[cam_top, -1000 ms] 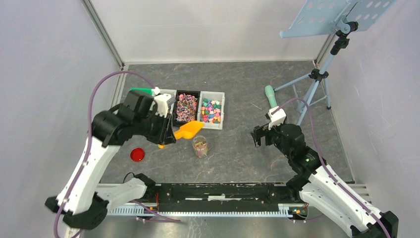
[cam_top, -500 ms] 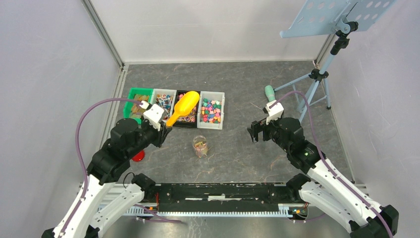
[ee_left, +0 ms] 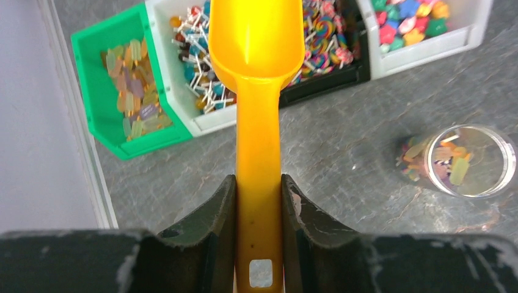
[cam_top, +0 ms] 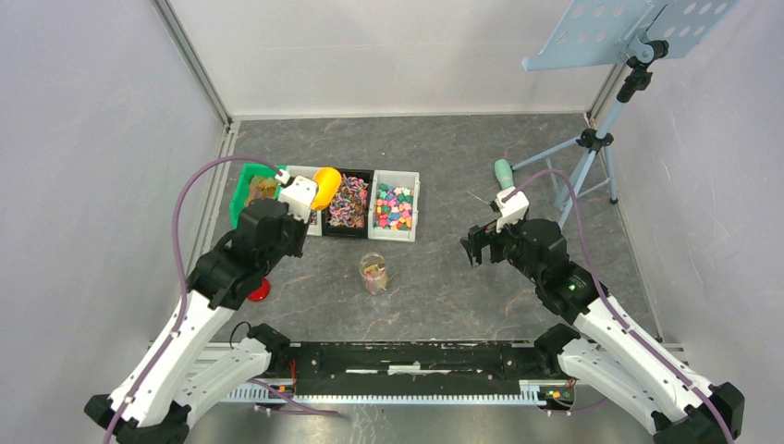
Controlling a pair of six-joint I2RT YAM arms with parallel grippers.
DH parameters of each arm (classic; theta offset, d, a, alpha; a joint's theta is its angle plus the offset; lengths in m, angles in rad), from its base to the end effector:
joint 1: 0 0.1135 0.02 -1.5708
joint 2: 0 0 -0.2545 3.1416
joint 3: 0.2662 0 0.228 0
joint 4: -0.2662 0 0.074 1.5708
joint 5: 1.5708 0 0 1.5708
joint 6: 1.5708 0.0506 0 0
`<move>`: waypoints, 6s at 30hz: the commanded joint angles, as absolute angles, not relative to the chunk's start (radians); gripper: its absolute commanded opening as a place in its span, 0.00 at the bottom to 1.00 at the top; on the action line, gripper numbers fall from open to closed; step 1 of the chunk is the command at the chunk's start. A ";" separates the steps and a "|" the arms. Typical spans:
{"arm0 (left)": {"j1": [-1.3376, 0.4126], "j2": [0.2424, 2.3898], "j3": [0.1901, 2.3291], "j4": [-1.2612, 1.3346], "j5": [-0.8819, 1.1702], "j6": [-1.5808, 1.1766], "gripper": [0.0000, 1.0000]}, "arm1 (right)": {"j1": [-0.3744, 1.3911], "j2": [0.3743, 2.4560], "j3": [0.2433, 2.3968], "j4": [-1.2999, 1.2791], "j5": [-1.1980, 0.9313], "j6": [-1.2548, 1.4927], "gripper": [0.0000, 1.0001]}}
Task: Pack the candies
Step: Scoop the fake candies from the storage box.
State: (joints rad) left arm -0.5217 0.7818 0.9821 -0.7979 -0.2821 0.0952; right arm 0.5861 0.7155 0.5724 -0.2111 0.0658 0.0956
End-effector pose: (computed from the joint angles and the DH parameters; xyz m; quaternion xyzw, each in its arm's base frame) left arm 0.1322 -0.0597 0.3264 0.2030 0.8538 0.0235 0.4788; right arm 0.1443 0.0918 0.2653 -0.1809 0.8002 0.1655 0.5473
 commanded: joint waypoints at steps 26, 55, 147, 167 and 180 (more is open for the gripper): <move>0.146 1.205 1.220 -0.995 -0.120 0.110 0.02 | 0.616 0.588 0.591 -0.213 -0.008 0.101 0.98; 0.159 1.449 1.246 -0.910 -0.167 0.108 0.02 | 0.615 0.546 0.617 -0.253 0.081 0.110 0.98; 0.162 0.923 0.785 -0.302 -0.051 -0.044 0.02 | 0.615 0.567 0.659 -0.291 0.059 0.136 0.98; 0.073 0.768 0.900 -0.590 0.231 -0.104 0.02 | 0.616 0.618 0.658 -0.313 0.105 0.120 0.98; -0.183 0.653 0.982 -0.819 0.188 -0.191 0.02 | 0.616 0.659 0.685 -0.274 0.110 0.149 0.98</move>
